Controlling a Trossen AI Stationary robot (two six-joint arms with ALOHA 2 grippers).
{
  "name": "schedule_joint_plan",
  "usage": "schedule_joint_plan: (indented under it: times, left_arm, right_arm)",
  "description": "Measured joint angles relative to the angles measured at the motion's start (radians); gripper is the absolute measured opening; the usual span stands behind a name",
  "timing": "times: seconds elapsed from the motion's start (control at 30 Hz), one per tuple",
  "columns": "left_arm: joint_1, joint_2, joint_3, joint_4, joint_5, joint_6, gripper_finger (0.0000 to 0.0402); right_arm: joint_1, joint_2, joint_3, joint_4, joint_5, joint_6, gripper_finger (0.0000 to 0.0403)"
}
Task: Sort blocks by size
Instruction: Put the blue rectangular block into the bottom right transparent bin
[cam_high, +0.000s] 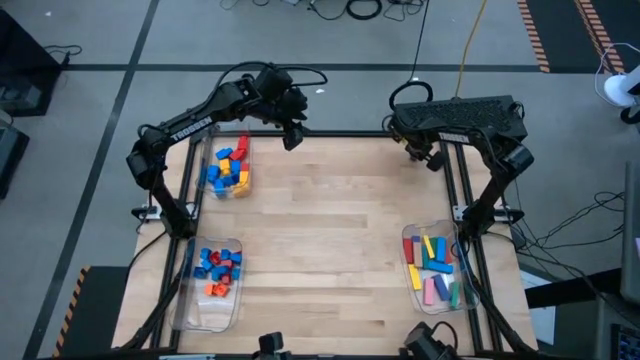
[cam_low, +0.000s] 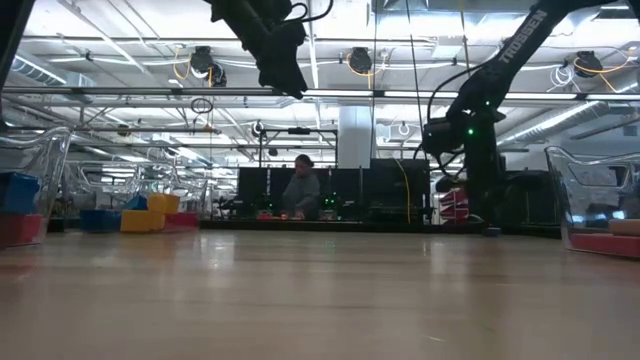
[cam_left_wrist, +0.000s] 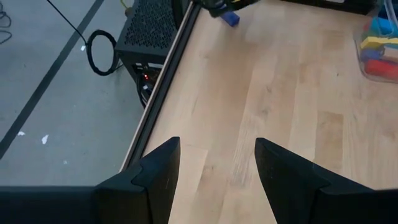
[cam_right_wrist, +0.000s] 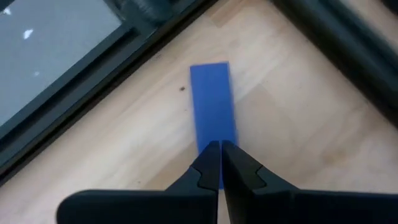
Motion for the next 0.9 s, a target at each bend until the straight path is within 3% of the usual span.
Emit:
schedule_joint_plan:
  times: [0.43, 0.5, 0.7, 0.9]
  left_arm:
    - [0.000, 0.000, 0.000, -0.003, 0.000, 0.000, 0.0208]
    - [0.000, 0.000, 0.000, -0.003, 0.000, 0.000, 0.0208]
    - [0.000, 0.000, 0.000, -0.004, 0.000, -0.002, 0.0208]
    - [0.000, 0.000, 0.000, -0.006, 0.000, -0.036, 0.0208]
  right_arm:
    - [0.022, 0.045, 0.006, 0.018, -0.088, -0.071, 0.0000]
    - [0.063, 0.045, 0.006, 0.022, -0.143, -0.080, 0.0000]
    - [0.299, 0.005, 0.006, 0.008, -0.454, -0.057, 0.0000]
    - [0.469, -0.140, 0.002, -0.004, -0.416, -0.025, 0.0000]
